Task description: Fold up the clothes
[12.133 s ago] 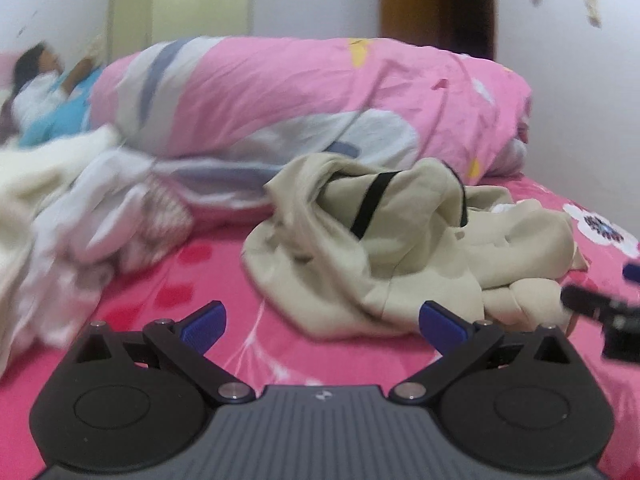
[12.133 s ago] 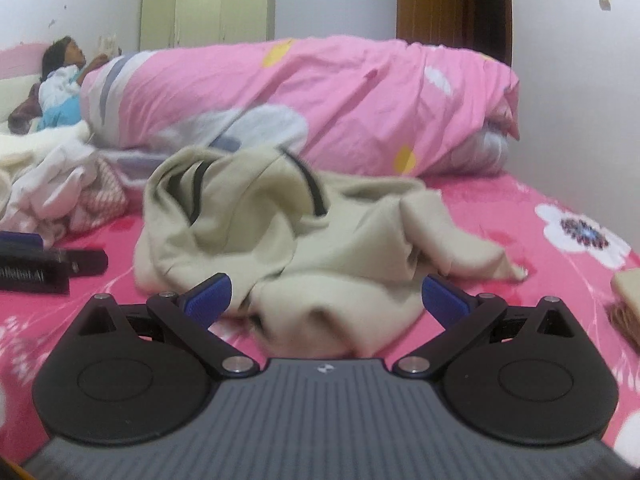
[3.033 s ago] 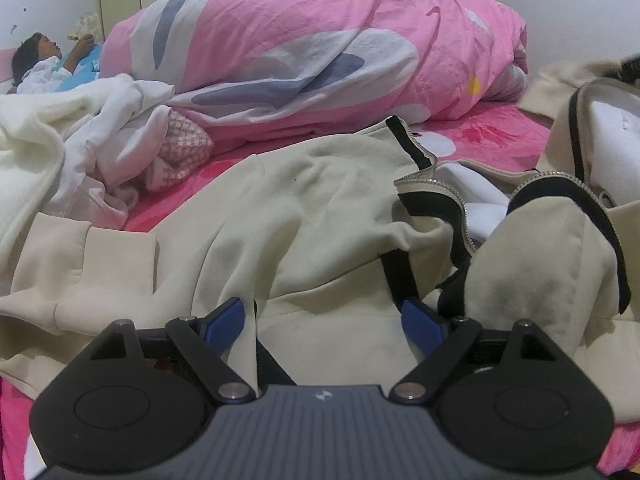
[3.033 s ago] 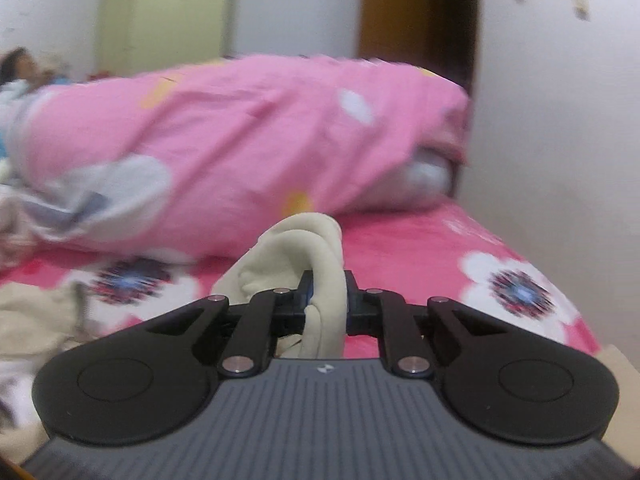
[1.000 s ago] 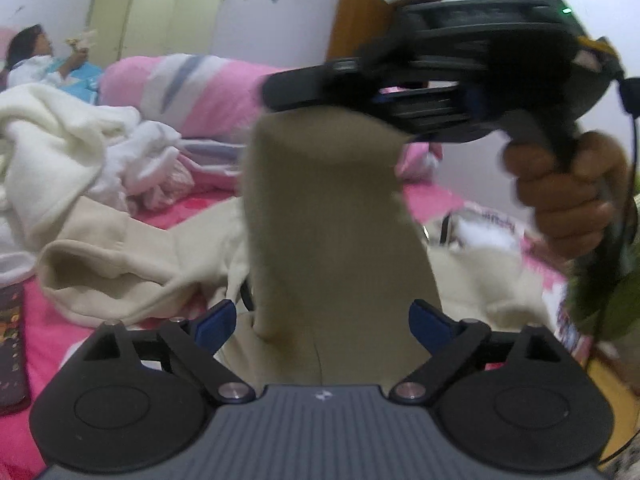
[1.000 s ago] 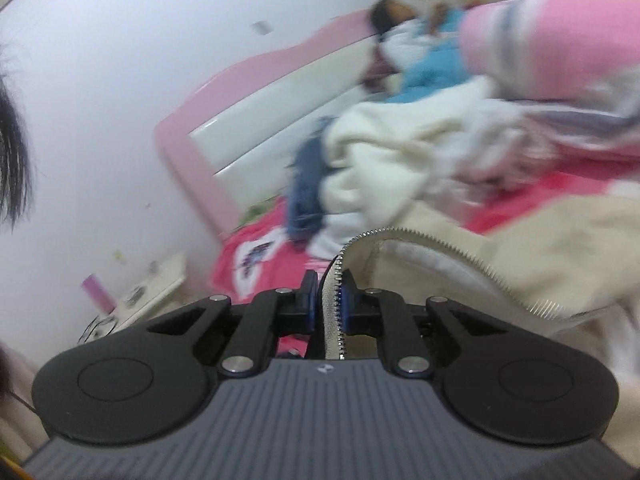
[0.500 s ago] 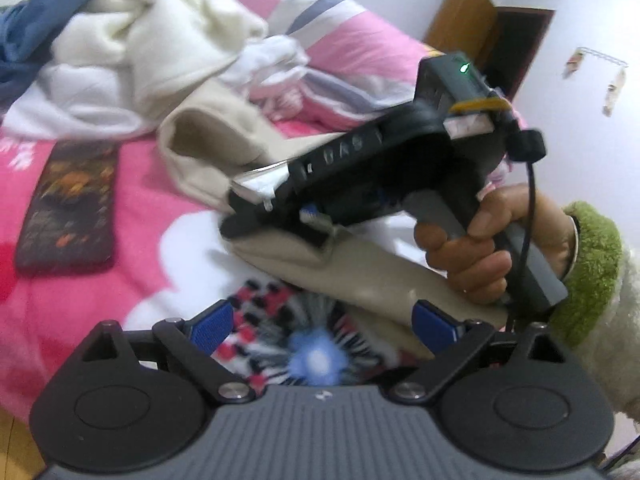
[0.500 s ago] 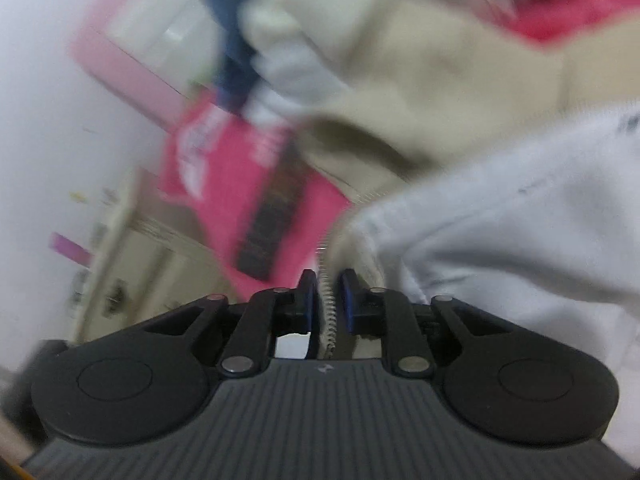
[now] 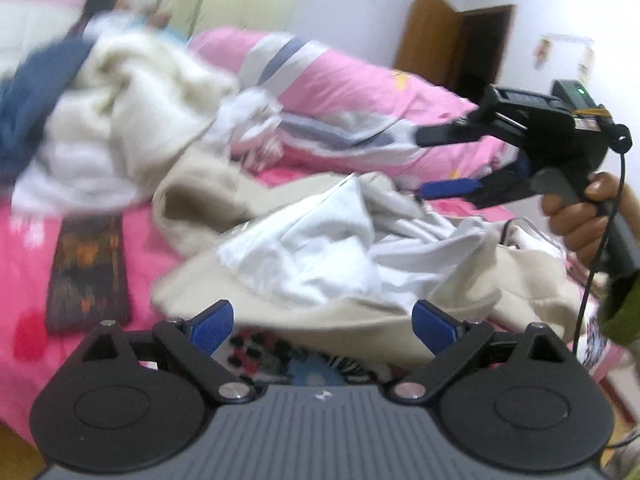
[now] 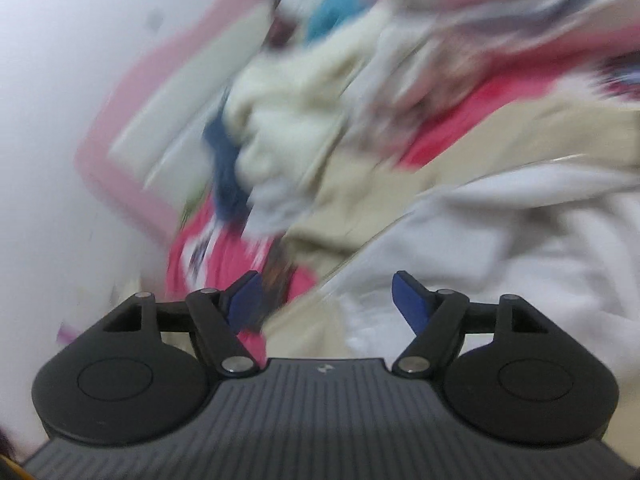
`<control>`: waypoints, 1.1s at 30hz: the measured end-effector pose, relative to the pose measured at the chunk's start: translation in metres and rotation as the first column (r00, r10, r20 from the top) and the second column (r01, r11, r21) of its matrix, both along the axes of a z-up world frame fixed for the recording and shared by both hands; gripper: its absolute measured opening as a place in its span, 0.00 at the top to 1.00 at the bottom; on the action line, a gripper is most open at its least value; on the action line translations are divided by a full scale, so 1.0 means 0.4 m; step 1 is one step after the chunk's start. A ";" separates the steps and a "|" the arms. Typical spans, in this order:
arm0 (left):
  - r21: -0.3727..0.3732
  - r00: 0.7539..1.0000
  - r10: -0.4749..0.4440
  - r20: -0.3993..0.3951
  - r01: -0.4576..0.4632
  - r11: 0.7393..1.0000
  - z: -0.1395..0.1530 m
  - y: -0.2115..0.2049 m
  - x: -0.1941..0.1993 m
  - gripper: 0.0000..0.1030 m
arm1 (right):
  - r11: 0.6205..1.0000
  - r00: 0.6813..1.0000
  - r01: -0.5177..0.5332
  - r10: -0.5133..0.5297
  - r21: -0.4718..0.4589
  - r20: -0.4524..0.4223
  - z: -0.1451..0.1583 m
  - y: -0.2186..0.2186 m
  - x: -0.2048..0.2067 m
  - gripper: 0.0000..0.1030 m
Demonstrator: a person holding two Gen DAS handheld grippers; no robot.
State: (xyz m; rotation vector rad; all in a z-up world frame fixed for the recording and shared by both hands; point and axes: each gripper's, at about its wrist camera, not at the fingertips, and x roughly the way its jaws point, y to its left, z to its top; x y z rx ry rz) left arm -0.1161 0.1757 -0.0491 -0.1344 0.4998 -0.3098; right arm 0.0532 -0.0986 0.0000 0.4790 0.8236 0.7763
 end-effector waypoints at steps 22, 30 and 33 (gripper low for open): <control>0.583 0.951 -0.278 -0.137 0.304 0.754 -0.090 -0.504 0.126 0.41 | 0.754 0.768 0.633 -0.641 -0.177 0.017 -0.156 -0.479 -0.384 0.27; 0.571 0.968 -0.222 -0.114 0.247 0.783 -0.068 -0.503 0.150 0.91 | 0.761 0.770 0.635 -0.637 -0.135 0.030 -0.216 -0.491 -0.310 0.65; 0.539 0.974 -0.220 -0.048 0.211 0.815 -0.022 -0.465 0.123 0.92 | 0.757 0.761 0.648 -0.640 -0.079 0.106 -0.185 -0.493 -0.335 0.89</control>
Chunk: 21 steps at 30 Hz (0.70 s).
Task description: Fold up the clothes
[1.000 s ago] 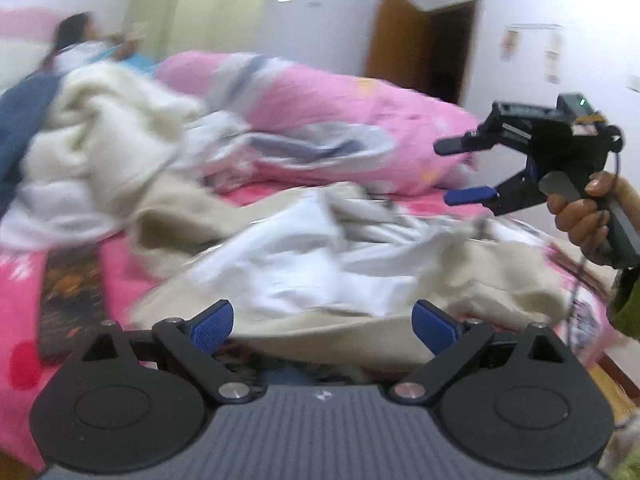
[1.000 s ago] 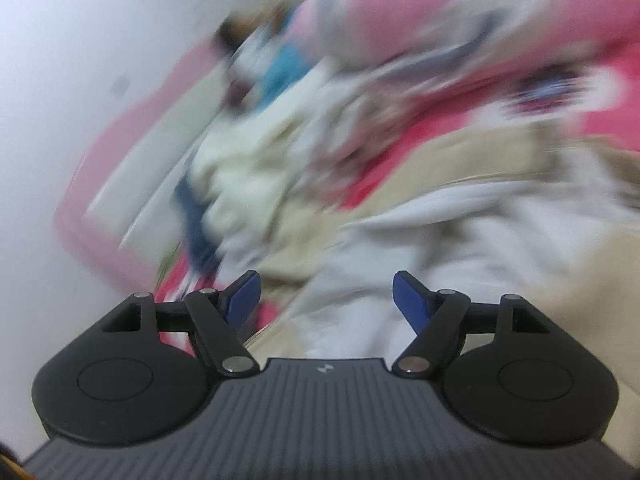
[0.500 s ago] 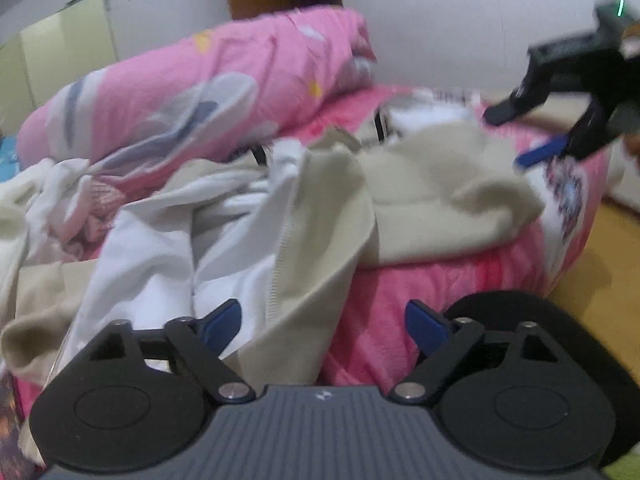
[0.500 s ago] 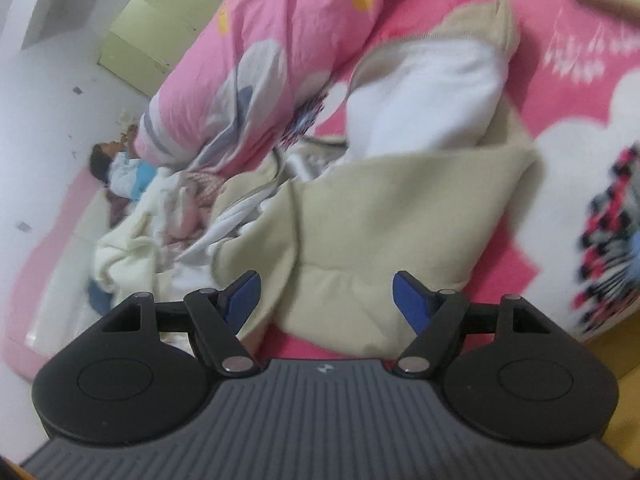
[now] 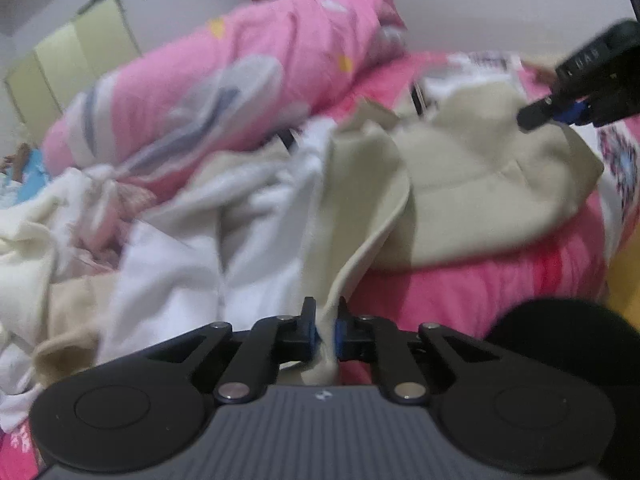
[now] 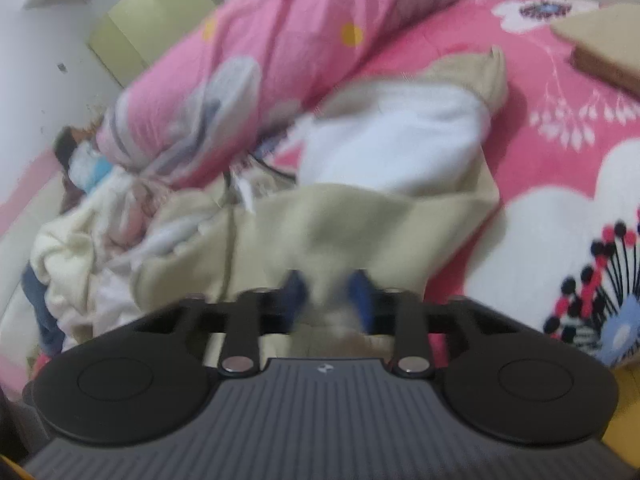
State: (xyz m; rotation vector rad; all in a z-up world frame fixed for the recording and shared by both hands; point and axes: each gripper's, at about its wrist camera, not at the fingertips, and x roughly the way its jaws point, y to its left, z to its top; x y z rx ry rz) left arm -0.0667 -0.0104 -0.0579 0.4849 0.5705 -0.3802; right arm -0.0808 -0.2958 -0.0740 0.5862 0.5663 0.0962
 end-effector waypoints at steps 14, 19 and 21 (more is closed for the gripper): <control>-0.067 0.995 -0.100 -0.004 0.099 0.993 0.037 0.226 -0.132 0.92 | 0.980 0.961 -0.170 0.142 0.101 0.239 0.011 -0.138 -0.238 0.89; -0.028 0.997 -0.081 -0.010 0.081 0.996 0.011 0.232 -0.125 0.91 | 0.967 0.995 0.025 -0.048 0.253 0.084 -0.073 -0.190 -0.143 0.21; -0.035 0.997 -0.079 -0.010 0.078 0.996 0.011 0.233 -0.125 0.90 | 0.955 0.995 0.058 -0.077 0.291 0.056 -0.093 -0.202 -0.086 0.20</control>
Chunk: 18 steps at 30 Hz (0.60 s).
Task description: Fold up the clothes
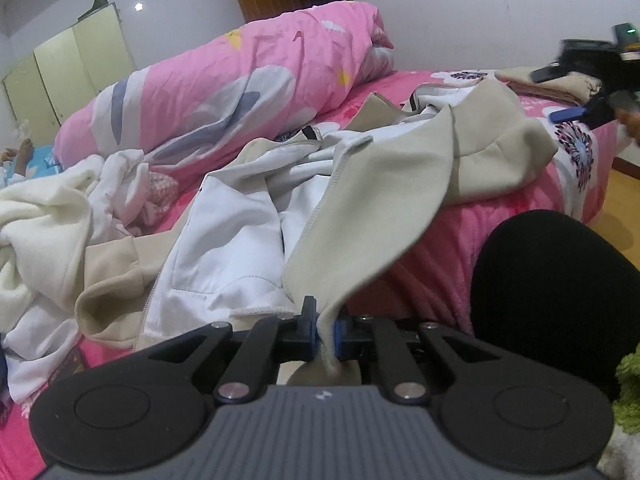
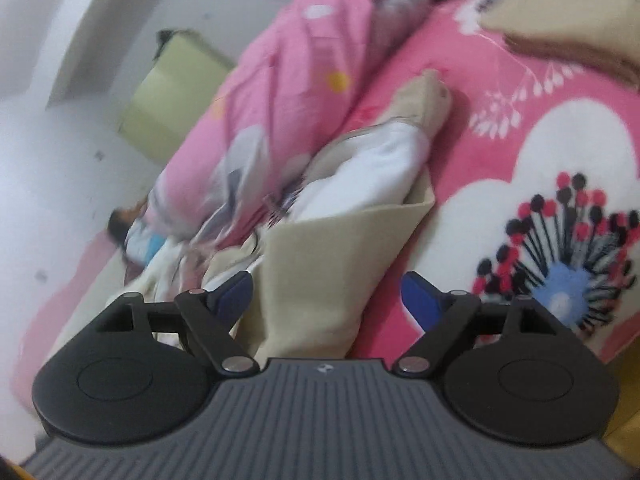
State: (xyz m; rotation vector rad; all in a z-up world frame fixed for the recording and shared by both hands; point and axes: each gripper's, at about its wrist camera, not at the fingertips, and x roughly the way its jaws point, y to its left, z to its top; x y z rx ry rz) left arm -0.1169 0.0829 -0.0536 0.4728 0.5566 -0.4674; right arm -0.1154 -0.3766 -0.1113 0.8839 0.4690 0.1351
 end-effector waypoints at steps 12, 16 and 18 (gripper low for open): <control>-0.170 0.999 -0.033 -0.007 0.032 0.985 0.087 0.011 -0.026 0.35 | 1.000 0.999 -0.016 0.017 0.027 -0.032 -0.027 0.005 0.118 0.89; -0.246 0.998 -0.057 0.015 0.059 0.967 0.120 -0.033 0.014 0.33 | 1.000 1.000 -0.010 0.010 0.015 0.012 -0.003 0.000 0.080 0.94; -0.265 0.997 -0.079 0.022 0.082 0.961 0.123 -0.074 0.046 0.32 | 1.000 0.998 -0.016 0.015 0.012 0.059 0.014 0.001 0.055 0.96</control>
